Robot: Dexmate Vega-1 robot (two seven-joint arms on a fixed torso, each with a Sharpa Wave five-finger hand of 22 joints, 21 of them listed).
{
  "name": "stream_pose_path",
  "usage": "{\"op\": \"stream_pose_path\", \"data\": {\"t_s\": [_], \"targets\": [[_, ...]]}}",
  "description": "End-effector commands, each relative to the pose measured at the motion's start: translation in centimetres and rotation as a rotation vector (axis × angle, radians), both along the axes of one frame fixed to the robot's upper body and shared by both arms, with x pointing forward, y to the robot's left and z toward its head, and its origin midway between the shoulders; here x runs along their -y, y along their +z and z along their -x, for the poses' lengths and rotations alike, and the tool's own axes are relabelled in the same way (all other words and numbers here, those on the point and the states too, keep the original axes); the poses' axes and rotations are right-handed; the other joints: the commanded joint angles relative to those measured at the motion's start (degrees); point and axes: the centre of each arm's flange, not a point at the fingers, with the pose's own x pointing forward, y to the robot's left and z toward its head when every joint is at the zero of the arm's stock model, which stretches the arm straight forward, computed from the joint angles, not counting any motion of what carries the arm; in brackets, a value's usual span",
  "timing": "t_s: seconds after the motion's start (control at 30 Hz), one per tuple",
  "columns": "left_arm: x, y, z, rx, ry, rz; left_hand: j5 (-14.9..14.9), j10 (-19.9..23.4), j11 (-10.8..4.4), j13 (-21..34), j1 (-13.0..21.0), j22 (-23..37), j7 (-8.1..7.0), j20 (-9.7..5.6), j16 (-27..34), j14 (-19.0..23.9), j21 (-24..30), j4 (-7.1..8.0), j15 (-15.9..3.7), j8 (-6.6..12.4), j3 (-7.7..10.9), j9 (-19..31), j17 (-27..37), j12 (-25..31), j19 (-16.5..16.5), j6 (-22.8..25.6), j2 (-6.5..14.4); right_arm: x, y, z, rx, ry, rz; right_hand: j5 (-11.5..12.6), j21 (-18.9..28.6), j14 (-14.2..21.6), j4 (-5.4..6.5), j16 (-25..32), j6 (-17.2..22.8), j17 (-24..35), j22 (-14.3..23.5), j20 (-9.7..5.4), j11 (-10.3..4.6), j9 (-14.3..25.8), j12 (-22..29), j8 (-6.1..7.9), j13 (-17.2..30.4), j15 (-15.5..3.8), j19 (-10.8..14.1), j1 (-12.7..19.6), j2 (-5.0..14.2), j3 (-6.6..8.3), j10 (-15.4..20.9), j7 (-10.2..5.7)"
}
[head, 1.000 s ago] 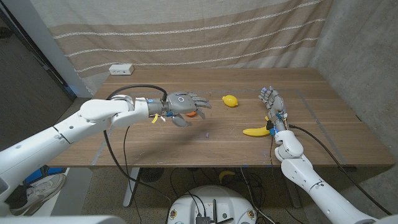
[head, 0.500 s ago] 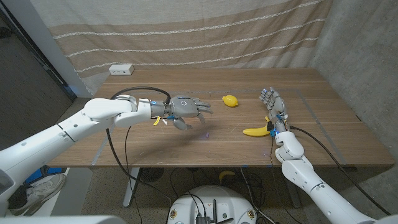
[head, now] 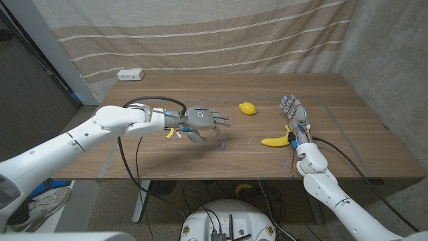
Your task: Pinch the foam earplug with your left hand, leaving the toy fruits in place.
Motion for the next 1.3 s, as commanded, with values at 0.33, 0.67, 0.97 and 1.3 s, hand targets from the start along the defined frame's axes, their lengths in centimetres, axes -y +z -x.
{"op": "stream_pose_path", "data": {"t_s": [0.33, 0.67, 0.97, 1.3], "targets": [[0.6, -0.5, -1.4, 0.009, -0.021, -0.035, -0.15, 1.11, -0.05, 0.1, 1.36, 0.31, -0.04, -0.3, 0.41, 0.34, -0.25, 0.18, -2.64, 0.2, -0.95, 0.23, 0.21, 0.45, 0.95, 1.23, 0.44, 0.3, -0.3, 0.0, -0.006, -0.003, -0.007, 0.27, -0.31, 0.32, -0.51, 0.17, 0.65, 0.09, 0.15, 0.14, 0.15, 0.19, 0.39, 0.26, 0.21, -0.01, 0.42, -0.28, 0.18, 0.12, 0.64, 0.22], [0.4, -1.0, -2.0, 0.039, -0.078, -0.015, -0.17, 1.99, -0.46, 0.09, 1.85, 0.33, 0.44, -0.52, 0.74, 1.43, -0.49, 0.3, -3.16, 0.53, -1.88, 0.27, 0.21, 0.64, 1.35, 2.53, 0.47, 0.3, -0.4, -0.3, -0.015, -0.001, -0.006, 0.28, -0.56, 0.31, -0.56, 0.16, 0.75, 0.07, 0.15, 0.14, 0.28, 0.21, 0.4, 0.22, 0.31, 0.11, 0.49, -0.33, 0.19, 0.15, 0.67, 0.38], [0.7, -1.8, -2.6, 0.087, -0.089, -0.042, -0.15, 2.05, -0.6, 0.09, 2.21, 0.35, 0.71, -0.72, 0.95, 2.43, -0.71, 0.29, -3.31, 0.39, -2.7, 0.31, 0.22, 0.53, 1.58, 2.5, 0.2, 0.5, -0.5, -0.5, -0.026, -0.002, -0.011, 0.28, -0.8, 0.32, -0.59, 0.15, 0.85, 0.05, 0.16, 0.16, 0.25, 0.23, 0.43, 0.19, 0.41, 0.12, 0.58, -0.39, 0.17, 0.17, 0.77, 0.34], [1.5, -2.2, -2.8, 0.113, -0.096, -0.064, -0.13, 1.83, -0.39, 0.1, 2.54, 0.38, 0.92, -0.64, 0.84, 2.5, -1.02, 0.46, -3.03, 0.1, -3.24, 0.36, 0.26, 0.34, 1.46, 2.06, 0.53, 0.8, -0.9, -0.5, -0.033, -0.003, -0.016, 0.28, -1.03, 0.37, -0.64, 0.15, 1.03, 0.02, 0.16, 0.2, 0.32, 0.24, 0.48, 0.19, 0.5, 0.07, 0.67, -0.45, 0.14, 0.19, 0.91, 0.33]]}}
